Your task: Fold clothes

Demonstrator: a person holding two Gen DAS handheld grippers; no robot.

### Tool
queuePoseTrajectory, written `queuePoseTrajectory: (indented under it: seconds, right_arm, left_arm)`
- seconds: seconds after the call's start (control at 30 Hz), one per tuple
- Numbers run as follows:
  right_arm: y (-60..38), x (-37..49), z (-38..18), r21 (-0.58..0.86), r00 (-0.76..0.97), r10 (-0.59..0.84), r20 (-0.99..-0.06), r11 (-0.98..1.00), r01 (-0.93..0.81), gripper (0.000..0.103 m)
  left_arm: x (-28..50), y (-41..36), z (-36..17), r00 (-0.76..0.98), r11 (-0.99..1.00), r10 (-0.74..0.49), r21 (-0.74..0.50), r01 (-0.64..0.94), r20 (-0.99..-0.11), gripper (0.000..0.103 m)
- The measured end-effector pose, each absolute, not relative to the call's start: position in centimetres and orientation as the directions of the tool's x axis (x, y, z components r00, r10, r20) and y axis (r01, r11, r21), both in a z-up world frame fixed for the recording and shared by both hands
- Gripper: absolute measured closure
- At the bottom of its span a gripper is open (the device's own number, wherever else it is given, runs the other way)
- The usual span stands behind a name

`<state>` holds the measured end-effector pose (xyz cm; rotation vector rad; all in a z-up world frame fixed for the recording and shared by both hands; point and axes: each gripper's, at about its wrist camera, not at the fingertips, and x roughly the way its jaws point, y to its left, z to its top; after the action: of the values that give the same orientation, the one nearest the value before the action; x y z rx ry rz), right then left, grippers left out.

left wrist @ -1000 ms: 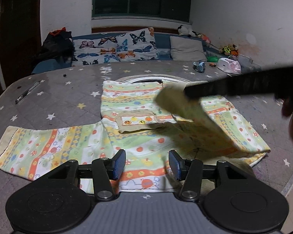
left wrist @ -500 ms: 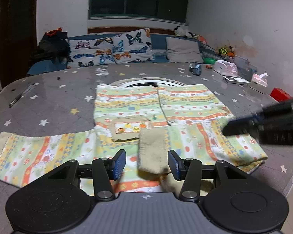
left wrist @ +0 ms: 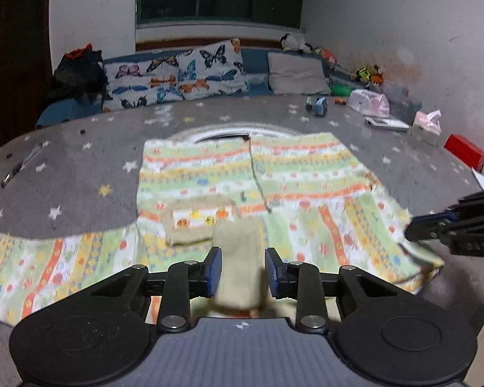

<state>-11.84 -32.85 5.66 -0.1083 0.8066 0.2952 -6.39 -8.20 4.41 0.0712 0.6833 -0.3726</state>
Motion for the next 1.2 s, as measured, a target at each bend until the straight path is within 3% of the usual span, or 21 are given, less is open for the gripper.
queuePoseTrajectory:
  seconds: [0.17, 0.37, 0.7, 1.0, 1.07, 1.2]
  right_arm:
    - [-33.0, -9.0, 5.9, 0.023, 0.693, 0.208, -0.690, 0.964, -0.266, 0.091]
    - [-33.5, -6.4, 4.0, 0.035, 0.675, 0.184, -0.715, 0.973, -0.228, 0.091]
    - [-30.3, -7.7, 6.1, 0.022, 0.675, 0.269, -0.687, 0.936, -0.351, 0.090]
    - [-22.9, -7.9, 5.9, 0.053, 0.607, 0.411, -0.680, 0.853, -0.519, 0.089]
    - [-21.5, -8.1, 5.6, 0.057, 0.592, 0.432, -0.680, 0.837, -0.544, 0.089]
    - [-19.4, -8.3, 4.5, 0.038, 0.567, 0.437, -0.699, 0.814, -0.580, 0.083]
  left_arm:
    - [-5.1, -9.6, 4.2, 0.709, 0.924, -0.326, -0.052, 0.378, -0.625, 0.071]
    - [-3.5, -10.1, 2.2, 0.677, 0.927, -0.308, -0.049, 0.372, -0.668, 0.071]
    - [-4.4, -7.6, 3.1, 0.696, 0.936, -0.318, -0.097, 0.338, -0.644, 0.071]
    - [-5.2, 0.2, 4.4, 0.753, 0.990, -0.140, -0.094, 0.103, -0.643, 0.070]
    - [-5.3, 2.2, 4.4, 0.759, 0.996, -0.083, -0.084, 0.038, -0.645, 0.065]
    - [-5.6, 6.0, 4.1, 0.761, 0.994, 0.027, -0.064, -0.089, -0.649, 0.064]
